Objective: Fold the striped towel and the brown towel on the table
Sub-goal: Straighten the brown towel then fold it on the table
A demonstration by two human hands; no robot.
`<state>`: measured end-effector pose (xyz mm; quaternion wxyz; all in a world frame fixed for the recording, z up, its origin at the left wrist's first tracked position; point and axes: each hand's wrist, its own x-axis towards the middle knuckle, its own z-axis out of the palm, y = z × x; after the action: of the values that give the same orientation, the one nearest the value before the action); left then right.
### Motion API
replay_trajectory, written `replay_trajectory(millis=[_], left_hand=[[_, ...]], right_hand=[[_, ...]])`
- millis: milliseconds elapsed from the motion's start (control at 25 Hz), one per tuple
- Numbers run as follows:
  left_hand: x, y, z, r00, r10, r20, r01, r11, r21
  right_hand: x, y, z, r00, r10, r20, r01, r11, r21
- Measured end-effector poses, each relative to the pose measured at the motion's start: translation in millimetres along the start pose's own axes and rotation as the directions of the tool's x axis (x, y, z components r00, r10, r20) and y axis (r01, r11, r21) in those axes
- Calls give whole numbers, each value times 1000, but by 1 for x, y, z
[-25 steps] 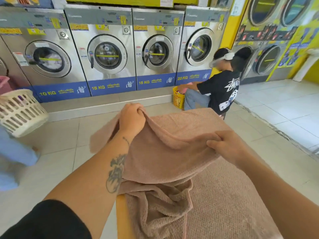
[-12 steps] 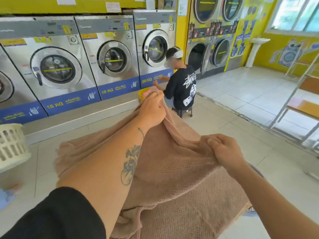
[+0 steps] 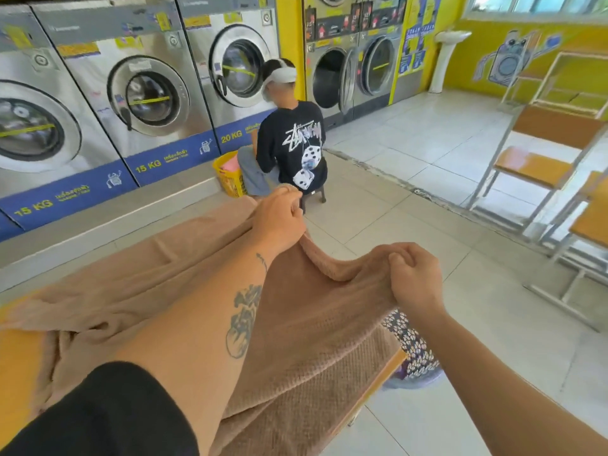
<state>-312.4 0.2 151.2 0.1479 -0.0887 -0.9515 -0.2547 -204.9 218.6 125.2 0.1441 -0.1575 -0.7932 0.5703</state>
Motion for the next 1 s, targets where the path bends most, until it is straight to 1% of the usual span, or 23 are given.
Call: replay_trajectory(millis=[40,80,160,240,280,320,400,440,520,560,600,680,720,800,840,880,1000], left_hand=[[10,7,6,1000,17,0,-17,1000,-13],[19,11,13,999,32,10,-31,999,-21],[30,13,33,995,57,79,-56,998,-12],[35,7,57,981,38,193,-40,999,8],[36,2,69,975,21,223,-25,1000,14],[37,-2,78,975,10,224,-15,1000,18],[45,-6,91,978,12,210,-14,1000,8],[48,-7,95,969,13,248,-14,1000,5],[46,-8,103,919,-6,394,-9,999,34],[41,-8,106,891,-21,454,-13,997,72],[35,-10,108,873,-36,486,-10,996,91],[15,-13,114,844,-87,530,76,996,44],[5,-15,116,829,-111,547,116,993,26],[-13,-21,116,820,-178,545,195,980,26],[-22,-22,114,819,-228,527,248,968,33],[-28,-22,110,817,-272,508,293,955,41],[-43,-17,96,820,-349,453,377,926,30]], right_hand=[[10,5,-5,1000,17,-23,-18,1000,-17],[20,11,-8,999,39,-16,-40,998,-49],[36,29,-14,990,106,88,-89,980,-180],[49,54,-18,960,222,168,-148,917,-370],[52,65,-21,946,275,169,-175,877,-447],[54,73,-23,944,290,157,-186,861,-473],[62,78,-25,961,254,112,-182,880,-438],[65,80,-26,966,246,85,-187,884,-428],[71,90,-29,957,284,58,-226,857,-462],[73,97,-30,937,342,71,-255,810,-528],[75,106,-30,909,405,96,-263,738,-622],[79,125,-29,833,524,178,-202,588,-783],[80,132,-28,799,562,213,-143,522,-841],[81,138,-22,759,587,283,9,425,-905],[81,138,-19,751,577,321,73,411,-909],[81,136,-16,745,555,370,123,432,-894],[87,116,-3,701,446,557,266,560,-784]])
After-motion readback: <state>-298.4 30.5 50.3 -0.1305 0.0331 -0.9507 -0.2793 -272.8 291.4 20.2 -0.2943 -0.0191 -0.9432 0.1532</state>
